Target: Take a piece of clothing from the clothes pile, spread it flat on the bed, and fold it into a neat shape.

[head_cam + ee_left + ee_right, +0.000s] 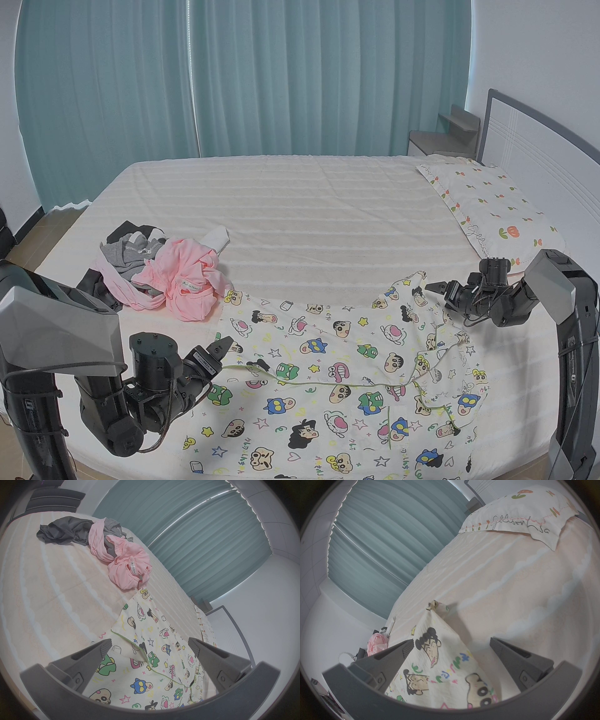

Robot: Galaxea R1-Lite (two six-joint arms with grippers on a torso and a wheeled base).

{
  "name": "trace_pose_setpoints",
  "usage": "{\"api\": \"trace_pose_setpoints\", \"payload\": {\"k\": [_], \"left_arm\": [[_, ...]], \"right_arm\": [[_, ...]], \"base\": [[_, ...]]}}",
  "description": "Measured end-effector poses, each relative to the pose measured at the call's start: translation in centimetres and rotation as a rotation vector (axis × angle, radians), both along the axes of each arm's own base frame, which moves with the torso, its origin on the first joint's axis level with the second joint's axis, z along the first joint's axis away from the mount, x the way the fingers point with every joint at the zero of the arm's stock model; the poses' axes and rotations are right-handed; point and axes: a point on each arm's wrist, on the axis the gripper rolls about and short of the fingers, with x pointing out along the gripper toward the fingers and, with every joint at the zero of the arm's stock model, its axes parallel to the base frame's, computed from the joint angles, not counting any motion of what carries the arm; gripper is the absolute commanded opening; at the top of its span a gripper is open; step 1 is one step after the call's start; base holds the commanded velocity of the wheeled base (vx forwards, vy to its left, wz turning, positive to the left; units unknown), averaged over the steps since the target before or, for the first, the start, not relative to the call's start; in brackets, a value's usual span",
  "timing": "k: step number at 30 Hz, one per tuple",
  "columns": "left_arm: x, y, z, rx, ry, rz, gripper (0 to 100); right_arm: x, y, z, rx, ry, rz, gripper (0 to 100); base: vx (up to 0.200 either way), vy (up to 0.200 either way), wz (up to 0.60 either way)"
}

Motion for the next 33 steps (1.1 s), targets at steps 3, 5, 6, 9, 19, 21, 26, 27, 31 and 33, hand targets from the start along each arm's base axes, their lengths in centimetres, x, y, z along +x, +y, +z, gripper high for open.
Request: {"api": "trace_pose_setpoints", "payload": {"k": [3,5,6,9,19,21,26,27,31,33], "left_arm": [[0.0,0.0,0.0,0.000,0.001,-0.001,100],[0.0,0.0,0.0,0.000,0.001,-0.001,100],[0.0,0.0,-0.1,0.001,0.002,-0.001,100],[0.0,0.0,0.0,0.000,0.001,-0.001,100],[0.0,0.0,-0.1,0.001,0.002,0.000,100],[0.0,0.0,-0.1,0.001,0.002,0.000,100],[0.0,0.0,-0.1,0.003,0.002,0.001,100],[0.0,0.0,-0.1,0.003,0.002,0.000,100],[0.0,0.0,-0.1,0.004,0.002,0.001,100],[0.0,0.0,-0.1,0.004,0.003,0.002,100]], "right_arm": [[-0.3,0.1,-0.3,-0.012,0.013,0.030,0],[-0.5,0.4,-0.5,-0.016,0.030,0.051,0],[-0.6,0.5,-0.6,-0.016,0.035,0.065,0],[-0.9,0.8,-0.9,-0.008,0.044,0.102,0],[-0.8,-0.7,-0.2,-0.002,0.000,0.076,0],[-0.7,-1.0,0.0,0.000,-0.016,0.067,0],[-0.7,-2.1,0.4,0.005,-0.033,0.038,0],[-0.7,-2.3,0.4,0.005,-0.032,0.033,0],[-0.7,-2.8,0.4,0.004,-0.034,0.021,0],[-0.7,-3.0,0.4,0.001,-0.035,0.014,0]], "base": [[0.000,0.000,0.00],[0.000,0.000,0.00],[0.000,0.000,0.00],[0.000,0.000,0.00],[0.000,0.000,0.00],[0.000,0.000,0.00],[0.000,0.000,0.00],[0.000,0.000,0.00],[0.000,0.000,0.00],[0.000,0.000,0.00]]}}
